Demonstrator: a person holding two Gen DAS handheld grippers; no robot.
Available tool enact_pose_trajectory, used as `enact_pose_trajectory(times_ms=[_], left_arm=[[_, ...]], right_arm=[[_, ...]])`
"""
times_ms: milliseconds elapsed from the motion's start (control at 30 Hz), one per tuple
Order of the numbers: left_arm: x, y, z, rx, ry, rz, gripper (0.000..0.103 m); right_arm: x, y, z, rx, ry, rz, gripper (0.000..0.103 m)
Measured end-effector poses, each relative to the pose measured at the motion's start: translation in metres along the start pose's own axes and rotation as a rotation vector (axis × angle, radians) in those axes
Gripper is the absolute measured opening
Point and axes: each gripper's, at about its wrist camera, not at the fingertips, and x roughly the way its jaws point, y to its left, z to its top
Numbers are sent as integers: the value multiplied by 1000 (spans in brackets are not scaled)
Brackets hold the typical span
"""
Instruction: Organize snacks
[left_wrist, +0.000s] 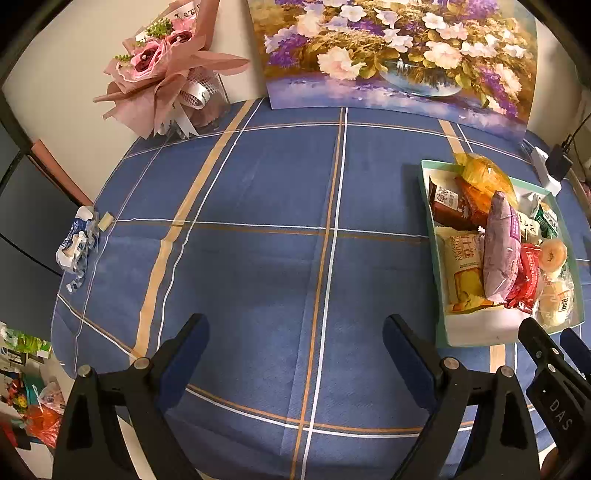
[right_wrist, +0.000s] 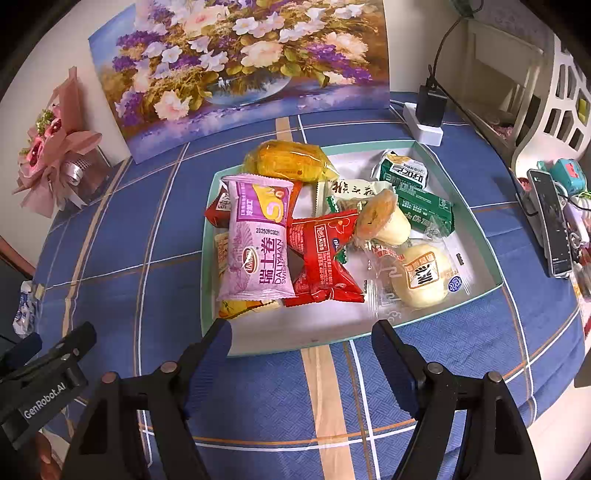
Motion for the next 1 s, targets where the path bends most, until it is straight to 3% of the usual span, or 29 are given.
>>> enact_pose_trajectory(times_ms=[700,767,833,1000], left_arm=[[6,2,0,-12,22,-9,95],[6,2,0,-12,22,-10,95],[6,3,0,-11,22,-10,95],[7,3,1,-11,22,-10,95]], right_arm=[[0,6,0,-35,-22,-4,82],[-1,8,0,-46,-29,-4,86],[-2,10,0,-56,-40,-1,99],[-3,15,0,-79,-51,14,103]])
